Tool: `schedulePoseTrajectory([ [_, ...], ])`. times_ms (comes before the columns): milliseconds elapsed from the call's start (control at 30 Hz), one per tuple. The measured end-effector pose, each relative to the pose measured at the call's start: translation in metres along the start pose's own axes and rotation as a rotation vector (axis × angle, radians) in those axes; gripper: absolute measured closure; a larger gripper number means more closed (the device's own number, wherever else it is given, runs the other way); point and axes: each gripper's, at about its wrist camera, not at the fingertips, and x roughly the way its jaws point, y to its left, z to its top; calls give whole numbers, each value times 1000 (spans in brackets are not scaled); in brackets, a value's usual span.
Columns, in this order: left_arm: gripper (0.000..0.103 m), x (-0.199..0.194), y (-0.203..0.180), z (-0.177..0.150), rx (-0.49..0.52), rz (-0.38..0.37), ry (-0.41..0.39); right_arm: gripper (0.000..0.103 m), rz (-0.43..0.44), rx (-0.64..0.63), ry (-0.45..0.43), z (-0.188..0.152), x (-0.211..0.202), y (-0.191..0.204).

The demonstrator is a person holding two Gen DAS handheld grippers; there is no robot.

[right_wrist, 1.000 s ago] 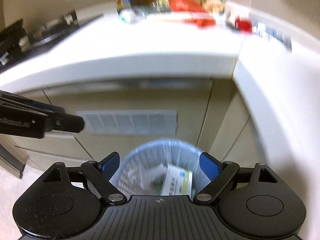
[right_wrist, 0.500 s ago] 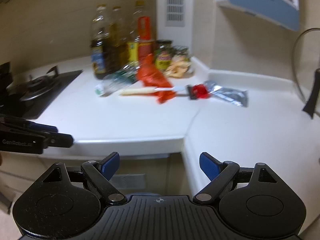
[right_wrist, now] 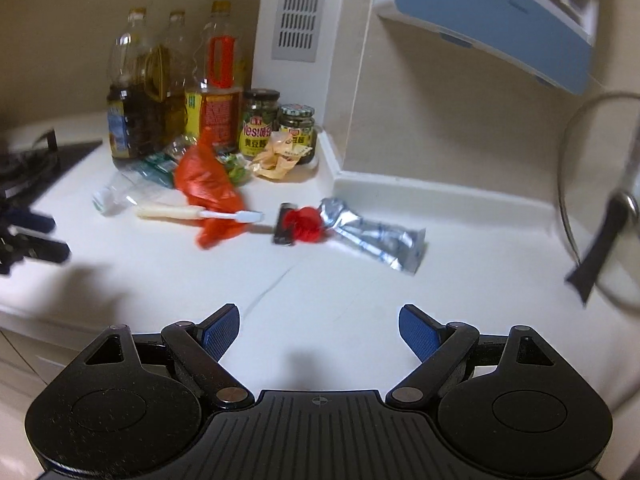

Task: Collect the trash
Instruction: 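Grasp the silver foil packet with the right gripper while the left grasps the white toothbrush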

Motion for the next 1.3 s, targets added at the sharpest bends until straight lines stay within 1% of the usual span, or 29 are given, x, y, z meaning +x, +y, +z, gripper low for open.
schedulePoseTrajectory([
  [167,57,28,3,23,63,46,41,16,72,-94,39,21,39,-40],
  [300,57,51,4,39,166,52,77,16,119,-169,59,34,64,-63],
  [400,57,72,7,50,252,30,107,17,146,-207,80,42,80,-73],
  [533,57,103,11,61,347,-42,154,17,178,-245,103,51,100,-79],
  [667,57,129,13,70,413,-99,181,17,208,-266,138,61,121,-83],
  [733,57,140,15,74,430,-128,201,17,223,-281,158,65,133,-86],
  [800,57,147,16,77,447,-132,208,17,232,-297,170,69,144,-89],
  [933,61,153,17,81,441,-153,239,17,288,-312,207,78,169,-96],
  [967,67,154,18,82,434,-154,249,17,304,-314,218,80,174,-97],
  [1000,70,154,18,82,426,-151,255,17,319,-318,226,82,180,-98],
  [1100,74,150,20,81,371,-166,267,17,350,-338,247,86,192,-97],
  [1133,77,148,20,80,352,-171,272,17,362,-346,255,86,195,-97],
  [1233,82,141,15,76,314,-167,282,17,388,-313,278,89,201,-100],
  [1300,85,136,10,72,295,-167,285,32,407,-262,291,91,203,-104],
])
